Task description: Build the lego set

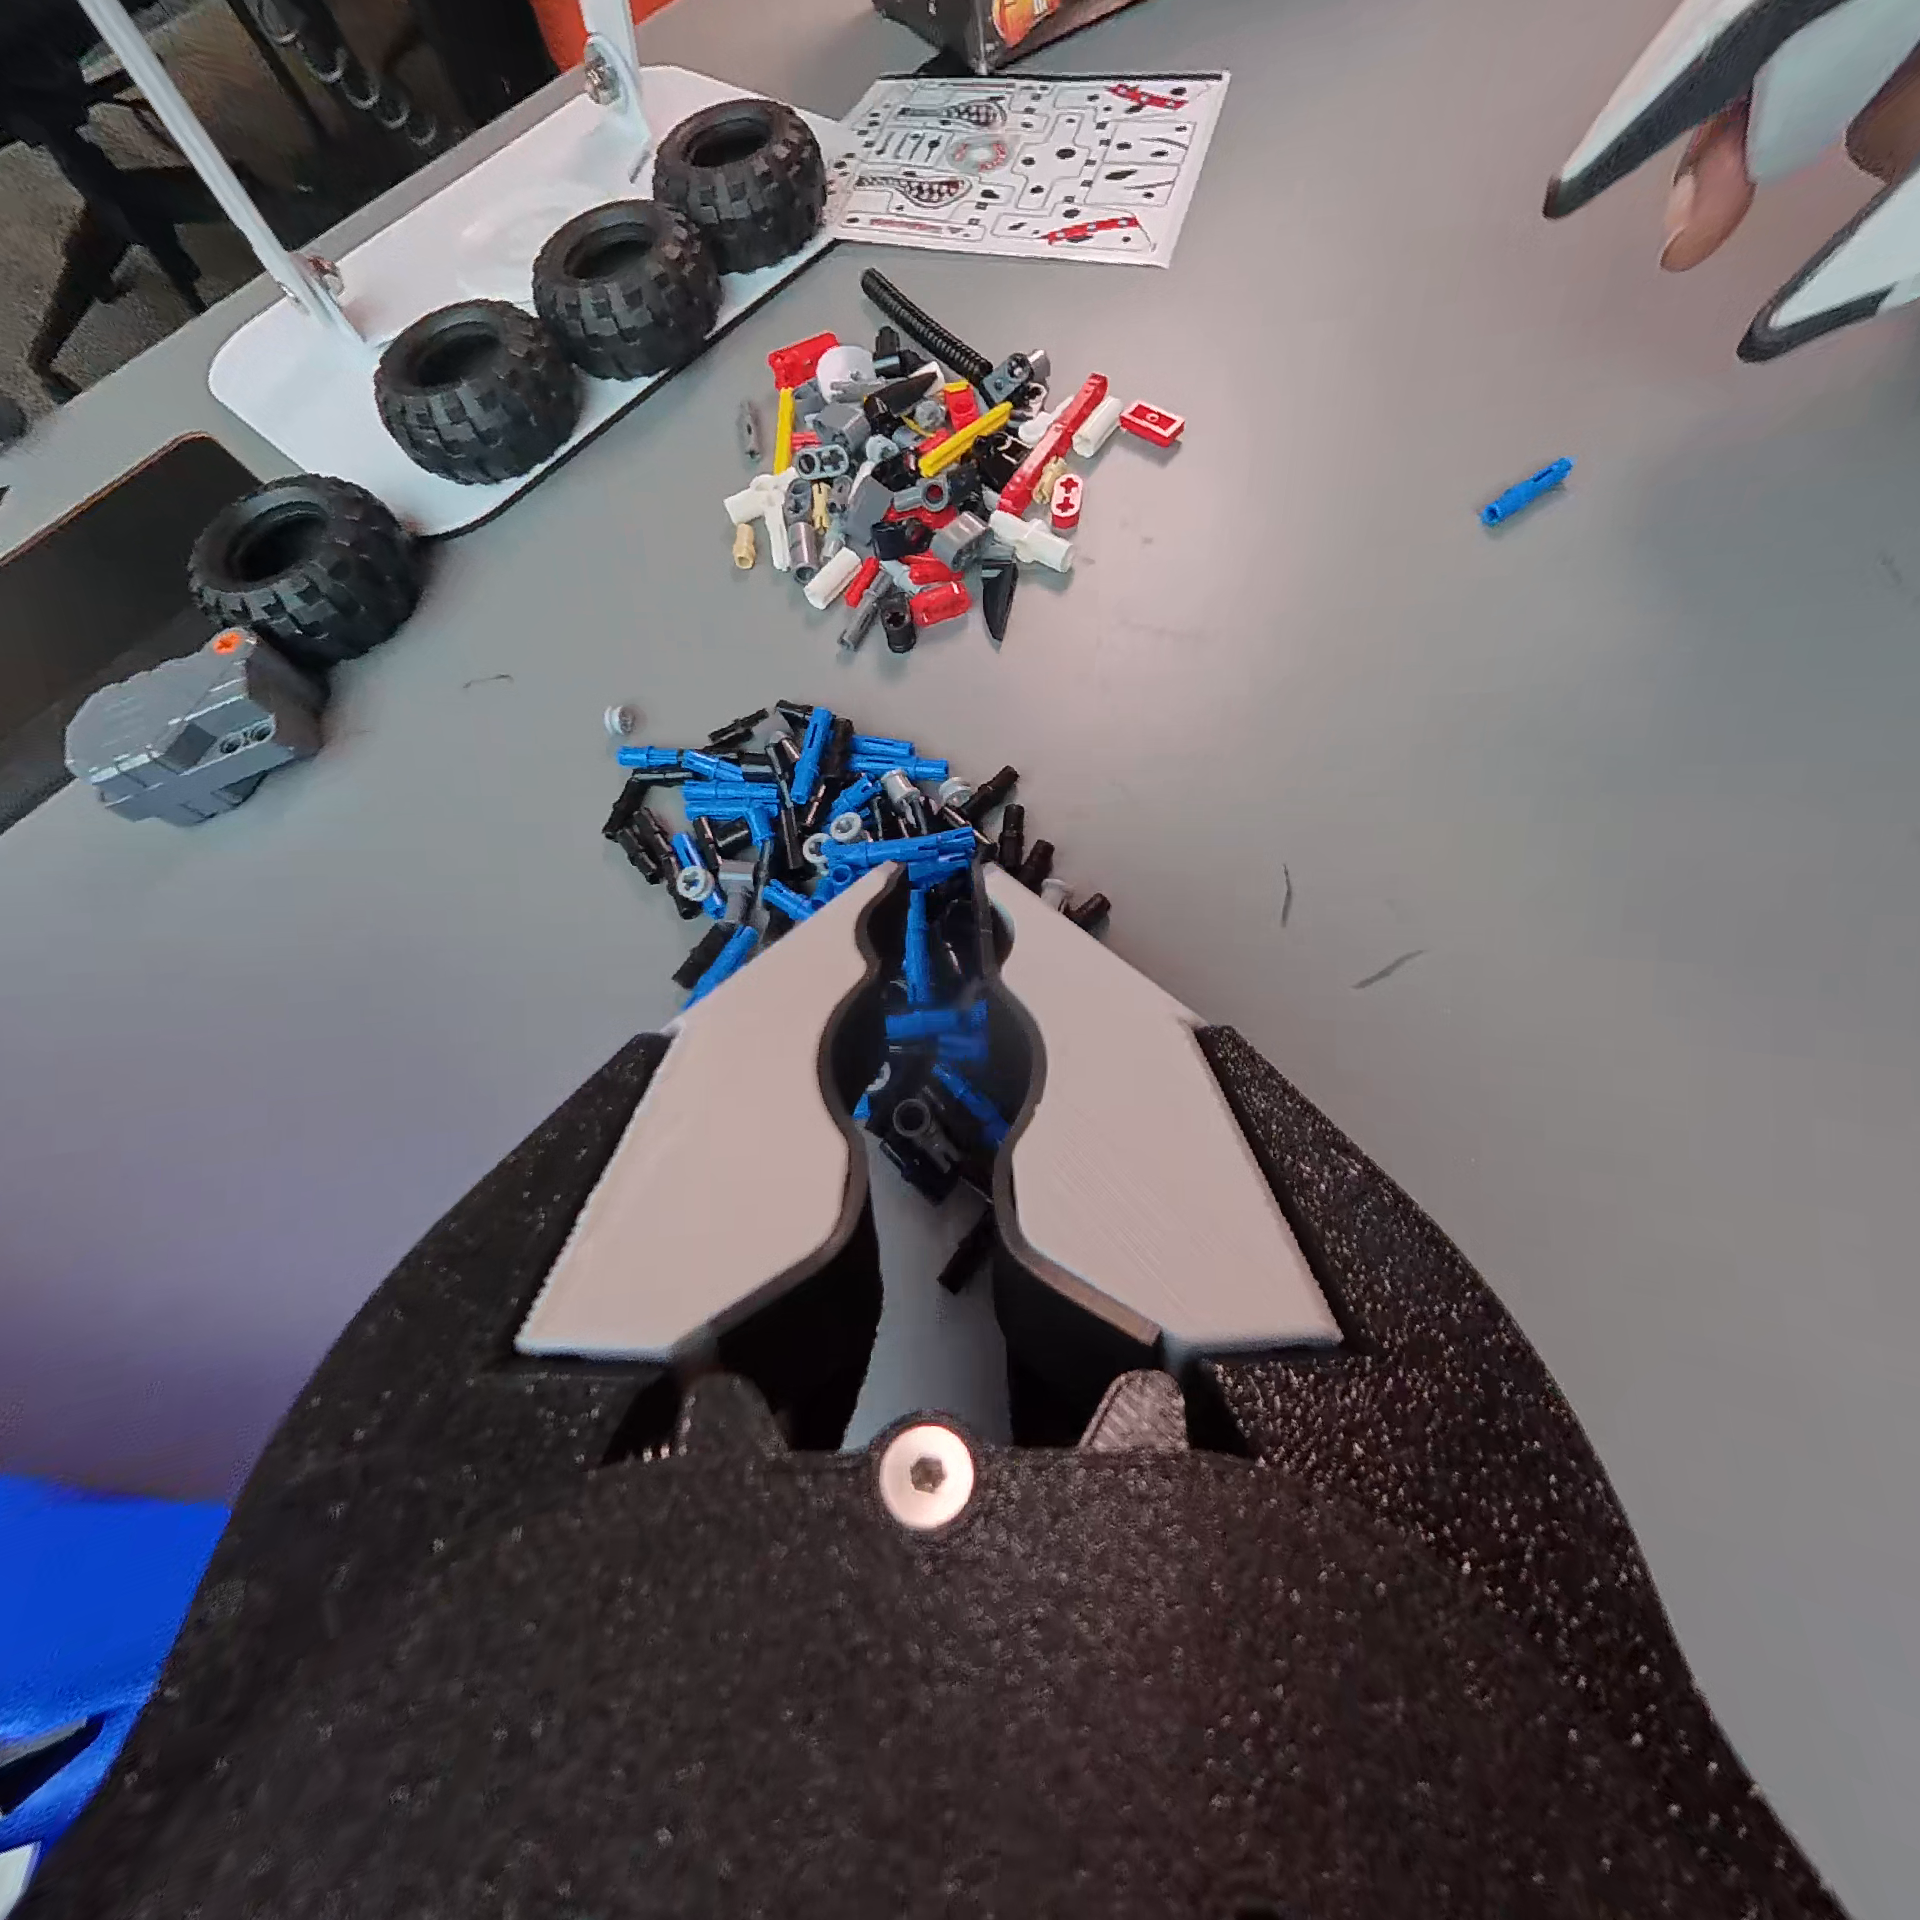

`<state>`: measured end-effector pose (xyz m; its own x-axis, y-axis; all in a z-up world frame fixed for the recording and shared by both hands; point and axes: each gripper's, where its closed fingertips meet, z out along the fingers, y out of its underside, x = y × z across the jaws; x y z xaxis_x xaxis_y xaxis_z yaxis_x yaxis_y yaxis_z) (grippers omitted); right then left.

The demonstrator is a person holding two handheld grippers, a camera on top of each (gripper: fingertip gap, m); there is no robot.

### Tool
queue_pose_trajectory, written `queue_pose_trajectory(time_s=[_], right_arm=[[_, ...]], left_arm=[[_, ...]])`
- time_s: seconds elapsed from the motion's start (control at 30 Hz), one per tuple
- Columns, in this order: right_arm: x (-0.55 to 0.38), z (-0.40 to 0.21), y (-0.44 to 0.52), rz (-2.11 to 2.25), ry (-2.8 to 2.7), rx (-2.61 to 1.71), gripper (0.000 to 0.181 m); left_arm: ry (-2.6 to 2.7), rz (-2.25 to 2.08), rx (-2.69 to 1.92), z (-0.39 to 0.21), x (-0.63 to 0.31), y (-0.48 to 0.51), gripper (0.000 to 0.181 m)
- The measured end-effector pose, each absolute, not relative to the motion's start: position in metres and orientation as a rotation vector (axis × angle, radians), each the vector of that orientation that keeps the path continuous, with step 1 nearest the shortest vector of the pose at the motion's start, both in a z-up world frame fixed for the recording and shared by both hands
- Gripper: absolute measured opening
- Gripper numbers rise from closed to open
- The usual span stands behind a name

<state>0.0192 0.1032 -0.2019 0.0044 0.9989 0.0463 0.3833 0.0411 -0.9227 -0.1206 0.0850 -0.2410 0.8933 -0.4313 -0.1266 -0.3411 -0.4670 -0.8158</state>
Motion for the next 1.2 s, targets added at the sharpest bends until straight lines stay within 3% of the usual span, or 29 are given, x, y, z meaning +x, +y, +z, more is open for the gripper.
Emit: queue_pose_trajectory(time_s=[0.63, 1.2], right_arm=[[0.020, -0.204, 0.103, 0.931, -1.520, -1.444, 0.036], [0.019, -0.208, 0.102, 0.927, -1.536, -1.444, 0.033]], left_arm=[[0.387, 0.047, -2.187, -0.248, -0.163, 0.089, 0.005], [0.634, -0.054, -2.198, -0.261, -0.124, 0.099, 0.007]])
